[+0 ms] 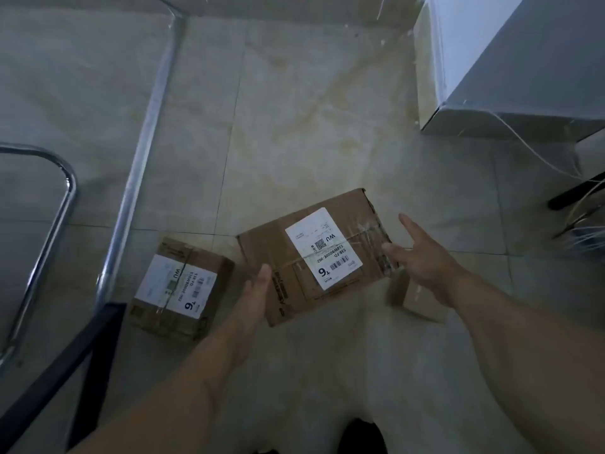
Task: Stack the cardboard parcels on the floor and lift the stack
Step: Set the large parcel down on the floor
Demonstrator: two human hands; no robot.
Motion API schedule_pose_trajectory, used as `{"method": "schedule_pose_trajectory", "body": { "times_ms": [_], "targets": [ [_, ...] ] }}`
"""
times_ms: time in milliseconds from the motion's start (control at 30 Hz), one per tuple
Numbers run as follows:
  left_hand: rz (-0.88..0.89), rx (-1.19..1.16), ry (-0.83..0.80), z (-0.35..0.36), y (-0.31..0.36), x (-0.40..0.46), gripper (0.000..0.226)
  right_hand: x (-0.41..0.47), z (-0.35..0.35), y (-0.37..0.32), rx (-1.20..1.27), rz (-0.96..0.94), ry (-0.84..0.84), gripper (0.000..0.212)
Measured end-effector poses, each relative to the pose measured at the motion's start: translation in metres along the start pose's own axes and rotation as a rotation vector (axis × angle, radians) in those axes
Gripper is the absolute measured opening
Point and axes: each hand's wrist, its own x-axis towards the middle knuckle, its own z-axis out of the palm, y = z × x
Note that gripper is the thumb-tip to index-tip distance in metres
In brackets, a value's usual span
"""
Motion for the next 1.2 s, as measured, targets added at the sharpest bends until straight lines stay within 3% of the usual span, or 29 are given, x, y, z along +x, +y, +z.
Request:
{"method": "schedule_pose_trajectory", "body": {
  "times_ms": [167,233,333,467,800,900,967,1067,1133,1200],
  "targets": [
    [-0.037,-0.074,-0.021,0.010,-0.013,0.009,0.076,0.018,0.013,0.031,-0.019,0.041,-0.133,0.102],
    [-0.039,-0.072,-0.025,0.010,-0.016,0.012,0.080,0.023,0.017,0.039,0.022,0.073,-0.152,0.109],
    [-0.046,-0.064,-0.049,0.006,-0.026,0.027,0.105,0.026,0.023,0.052,0.096,0.102,-0.206,0.127],
    [-0.032,-0.055,-0.041,0.005,-0.023,0.026,0.111,0.019,0.031,0.062,0.178,0.101,-0.154,0.102],
    [0.052,0.088,-0.015,-0.010,-0.008,0.037,0.131,-0.024,0.053,0.088,0.180,0.235,-0.048,0.109],
    [0.050,0.096,-0.032,-0.009,0.000,0.029,0.115,-0.027,0.058,0.089,0.146,0.257,-0.028,0.129],
    [0.063,0.077,-0.015,-0.010,0.002,0.025,0.095,-0.027,0.059,0.089,0.147,0.284,-0.032,0.124],
    [0.054,0.090,-0.021,-0.011,0.001,0.028,0.089,-0.026,0.059,0.095,0.131,0.293,0.019,0.136],
    [0.061,0.078,-0.010,-0.017,-0.004,0.029,0.096,-0.026,0.065,0.084,0.073,0.302,0.095,0.145],
    [0.068,0.046,0.024,-0.023,-0.006,0.029,0.102,-0.023,0.070,0.063,-0.059,0.283,0.201,0.129]
  ]
}}
